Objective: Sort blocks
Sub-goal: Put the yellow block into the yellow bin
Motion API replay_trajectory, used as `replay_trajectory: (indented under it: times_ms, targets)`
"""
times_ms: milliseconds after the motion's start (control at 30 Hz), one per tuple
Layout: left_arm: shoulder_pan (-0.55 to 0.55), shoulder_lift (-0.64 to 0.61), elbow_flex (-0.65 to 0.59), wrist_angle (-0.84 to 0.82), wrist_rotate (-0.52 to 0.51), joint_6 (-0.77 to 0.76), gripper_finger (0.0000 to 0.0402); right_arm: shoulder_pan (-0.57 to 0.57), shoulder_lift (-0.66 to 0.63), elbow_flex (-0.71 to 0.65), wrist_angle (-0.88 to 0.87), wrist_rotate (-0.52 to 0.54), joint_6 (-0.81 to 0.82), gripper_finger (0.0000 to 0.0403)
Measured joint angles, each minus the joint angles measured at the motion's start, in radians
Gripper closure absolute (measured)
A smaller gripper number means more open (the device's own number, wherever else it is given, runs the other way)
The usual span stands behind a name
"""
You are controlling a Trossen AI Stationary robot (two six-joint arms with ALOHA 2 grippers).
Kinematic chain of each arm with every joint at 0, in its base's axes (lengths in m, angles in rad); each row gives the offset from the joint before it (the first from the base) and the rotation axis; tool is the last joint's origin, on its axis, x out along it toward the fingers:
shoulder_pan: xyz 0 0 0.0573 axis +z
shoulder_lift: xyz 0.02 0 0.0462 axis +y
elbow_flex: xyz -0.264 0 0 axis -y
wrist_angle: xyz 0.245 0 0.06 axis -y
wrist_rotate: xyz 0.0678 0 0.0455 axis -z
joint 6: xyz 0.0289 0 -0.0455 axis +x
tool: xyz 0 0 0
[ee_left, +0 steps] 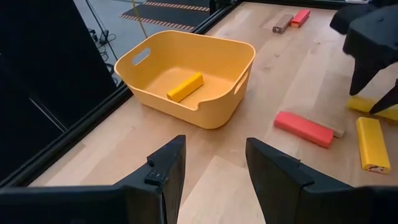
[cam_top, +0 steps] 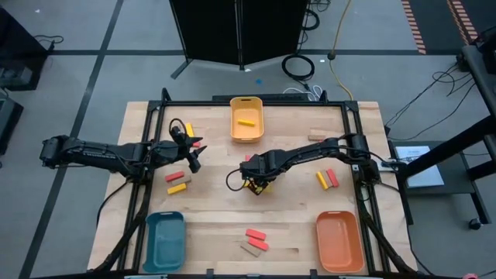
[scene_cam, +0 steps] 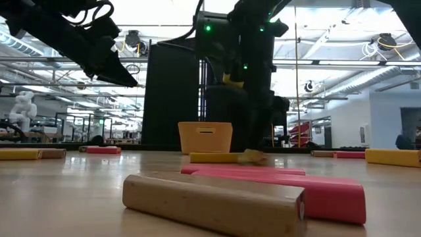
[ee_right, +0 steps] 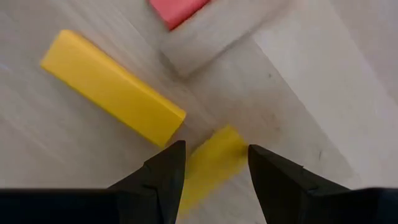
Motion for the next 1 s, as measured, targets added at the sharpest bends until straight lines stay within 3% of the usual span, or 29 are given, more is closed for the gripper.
replay_trajectory:
  times_ms: [733,1000]
  targets:
    - [0.000,0.000,0.000,0.002,0.001,0.000,0.0236,0.059,-0.009,0.000,-0.075,0.007,0.044,0.0234]
    - [0.000,0.000,0.000,0.002,0.012,0.000,0.0236,0.057,-0.019,-0.150,0.073,-0.058,0.067,0.0234]
